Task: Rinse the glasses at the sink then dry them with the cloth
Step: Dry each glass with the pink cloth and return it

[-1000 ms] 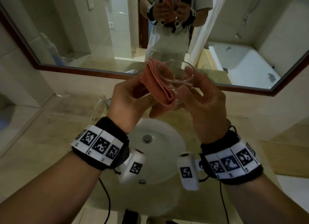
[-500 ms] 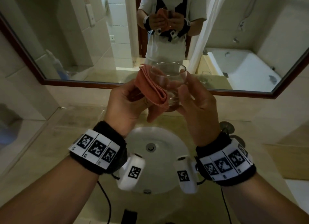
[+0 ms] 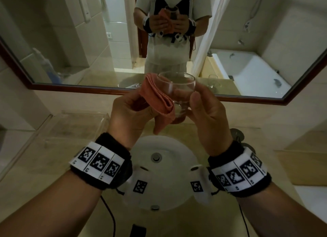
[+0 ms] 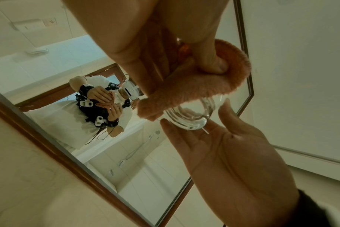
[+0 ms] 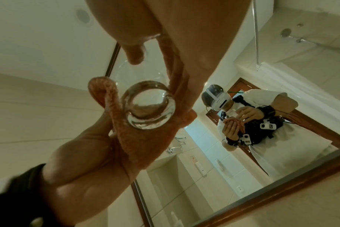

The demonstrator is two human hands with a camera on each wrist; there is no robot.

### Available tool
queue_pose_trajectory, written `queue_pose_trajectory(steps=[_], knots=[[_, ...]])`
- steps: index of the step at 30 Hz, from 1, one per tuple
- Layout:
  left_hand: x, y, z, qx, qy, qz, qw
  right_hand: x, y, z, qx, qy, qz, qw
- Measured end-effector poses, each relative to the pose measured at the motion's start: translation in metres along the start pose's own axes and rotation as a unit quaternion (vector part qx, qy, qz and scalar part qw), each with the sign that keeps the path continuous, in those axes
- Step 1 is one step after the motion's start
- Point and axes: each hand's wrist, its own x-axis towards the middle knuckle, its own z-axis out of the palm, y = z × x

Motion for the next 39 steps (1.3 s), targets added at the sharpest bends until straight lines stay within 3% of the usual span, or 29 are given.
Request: queue_pose_trajectory(steps=[5,9,12,15,18,22,25,28,31,33,35,39], knots=[[0.008,-0.013,-0.012,0.001,-0.010,-0.008,1.000,0.003,0.014,0.018,0.013,-0.024,-0.013,1.000],[0.011,-0.038,-0.026,-0.024,0.008,-0.067,0.997,0.010,0.030,0.026,0.011,-0.015,0.054,0.998],[0.014,-0.056,-0.035,-0.071,0.033,-0.119,0.990,0.011,0.044,0.025,-0.097,0.001,0.052,0.994],[0.013,-0.071,-0.040,-0.055,0.009,-0.136,0.989,0.007,0.056,0.021,-0.261,-0.004,0.011,0.965],[0.009,-0.088,-0.036,-0.013,-0.048,-0.159,0.986,0.004,0.071,0.015,-0.394,-0.024,-0.050,0.918],[0.006,-0.106,-0.023,-0.047,-0.100,-0.227,0.968,0.001,0.088,0.001,-0.465,-0.064,-0.109,0.876],[0.008,-0.116,-0.015,-0.076,-0.097,-0.259,0.958,0.001,0.100,-0.012,-0.444,-0.093,-0.086,0.887],[0.009,-0.120,-0.005,-0.105,-0.089,-0.269,0.953,0.002,0.110,-0.023,-0.376,-0.116,-0.010,0.919],[0.010,-0.129,0.000,-0.109,-0.064,-0.261,0.957,0.006,0.114,-0.031,-0.238,-0.104,0.198,0.945],[0.009,-0.135,-0.001,-0.087,-0.051,-0.253,0.962,0.008,0.115,-0.034,-0.140,-0.100,0.301,0.938],[0.009,-0.139,-0.003,-0.071,-0.044,-0.262,0.961,0.010,0.117,-0.036,-0.147,-0.116,0.290,0.939],[0.009,-0.139,-0.001,-0.057,-0.013,-0.287,0.956,0.007,0.128,-0.041,-0.209,-0.147,0.172,0.951]])
